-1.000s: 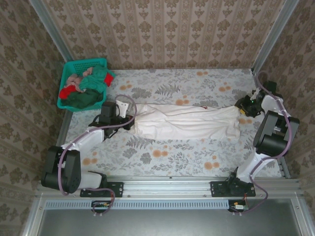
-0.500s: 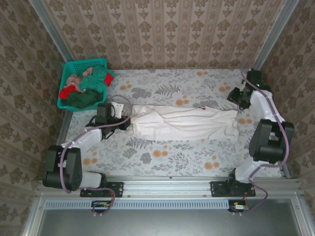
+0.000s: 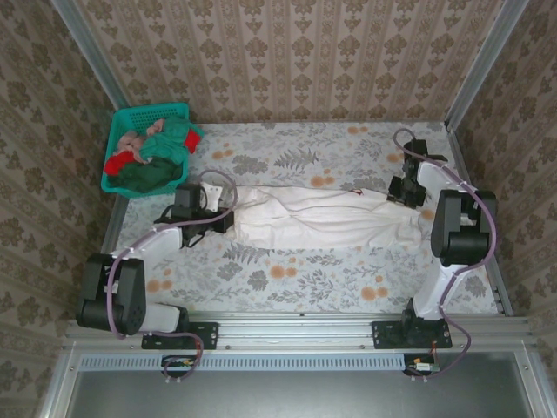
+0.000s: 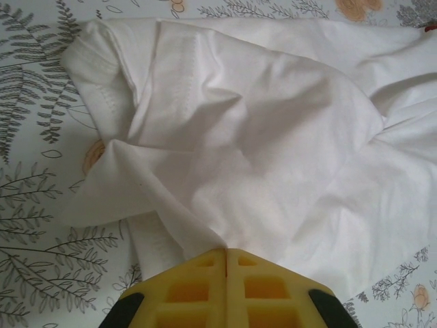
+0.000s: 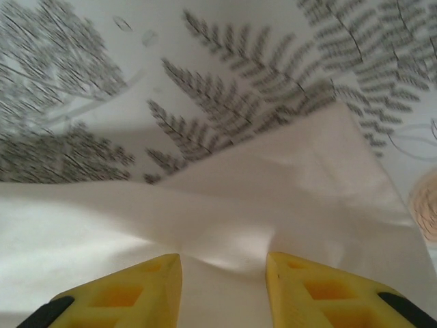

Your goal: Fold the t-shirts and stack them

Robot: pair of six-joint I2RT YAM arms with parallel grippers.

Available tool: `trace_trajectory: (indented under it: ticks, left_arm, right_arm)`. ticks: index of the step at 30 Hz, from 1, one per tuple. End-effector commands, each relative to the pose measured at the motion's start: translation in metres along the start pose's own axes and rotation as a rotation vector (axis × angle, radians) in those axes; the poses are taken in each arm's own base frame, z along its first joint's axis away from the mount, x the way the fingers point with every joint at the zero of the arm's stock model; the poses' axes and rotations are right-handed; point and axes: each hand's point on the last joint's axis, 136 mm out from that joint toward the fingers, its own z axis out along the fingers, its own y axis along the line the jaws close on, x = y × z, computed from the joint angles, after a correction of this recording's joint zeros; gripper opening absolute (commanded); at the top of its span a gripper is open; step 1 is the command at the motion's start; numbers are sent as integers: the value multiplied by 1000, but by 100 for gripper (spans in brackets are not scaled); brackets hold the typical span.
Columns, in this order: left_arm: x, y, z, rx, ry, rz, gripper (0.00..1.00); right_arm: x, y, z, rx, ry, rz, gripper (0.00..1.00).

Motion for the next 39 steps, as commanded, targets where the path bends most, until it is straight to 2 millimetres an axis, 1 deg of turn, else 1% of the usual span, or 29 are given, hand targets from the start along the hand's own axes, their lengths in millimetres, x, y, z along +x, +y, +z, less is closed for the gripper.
trace_trajectory:
  ticks: [1, 3, 5, 6, 7, 8, 9, 10, 12, 13, 14, 15, 16, 18, 19, 21, 23, 25, 28, 29, 33, 35, 37, 39]
  left_arm:
    - [-11, -6, -2, 13, 2, 6, 0]
    - [-19, -14, -3, 11, -8, 27, 0]
    - [-27, -28, -4, 22, -14, 63, 1]
    - [-31, -37, -3, 30, -11, 86, 2]
    - [-32, -42, -3, 35, -5, 100, 7]
    - [-33, -46, -4, 42, 0, 106, 16]
    - [-33, -47, -5, 43, 1, 95, 31]
    - [-33, -45, -6, 37, -6, 78, 48]
    - [-34, -45, -10, 46, -30, 55, 65]
    - [-35, -42, -12, 37, -37, 39, 78]
    - [-38, -40, -14, 29, -42, 30, 83]
    - [-40, -37, -14, 11, -43, 22, 94]
    - [-43, -31, -14, -25, -47, 8, 100]
    - [-49, -18, -9, -92, -33, -23, 100]
    - [-51, -8, -5, -138, -7, -46, 100]
    - [-49, 13, 5, -238, 58, -106, 100]
    - [-43, 30, 15, -279, 108, -191, 100]
    - [-36, 36, 29, -219, 94, -294, 100]
    - [-26, 48, 41, -193, 60, -402, 100]
    - [-26, 50, 45, -174, 53, -428, 98]
    - [-25, 53, 58, -68, 15, -538, 80]
    - [-22, 53, 60, -47, 2, -576, 79]
    - [-19, 53, 62, -40, -2, -594, 74]
    - [-19, 53, 64, -24, -14, -611, 64]
  right_arm:
    - [7, -10, 2, 40, 3, -14, 40]
    - [15, -9, 10, 32, 35, -3, 40]
    - [18, -8, 16, 27, 41, 6, 41]
    - [19, -7, 18, 31, 44, 4, 42]
    - [20, -7, 18, 37, 51, -5, 43]
    - [21, -7, 17, 49, 56, -17, 45]
    - [20, -9, 15, 70, 50, -23, 45]
    - [19, -9, 11, 75, 39, -29, 45]
    - [15, -11, -3, 78, 0, -29, 47]
    - [13, -11, -13, 70, -22, -28, 49]
    - [11, -10, -21, 60, -41, -28, 51]
    - [9, -9, -30, 54, -64, -24, 52]
    - [8, -9, -39, 45, -93, -19, 55]
    - [8, -4, -52, 7, -138, -20, 58]
    - [8, -1, -57, -14, -158, -18, 58]
    - [10, 3, -62, -51, -184, -17, 59]
    - [13, 4, -62, -68, -194, -12, 59]
    - [17, 6, -61, -83, -186, -18, 59]
    - [20, 6, -56, -82, -177, -25, 59]
    - [20, 6, -55, -85, -178, -27, 59]
    - [20, 7, -51, -87, -170, -34, 59]
    - [22, 6, -48, -80, -164, -34, 59]
    - [22, 7, -46, -83, -164, -34, 59]
    - [22, 8, -44, -88, -159, -32, 59]
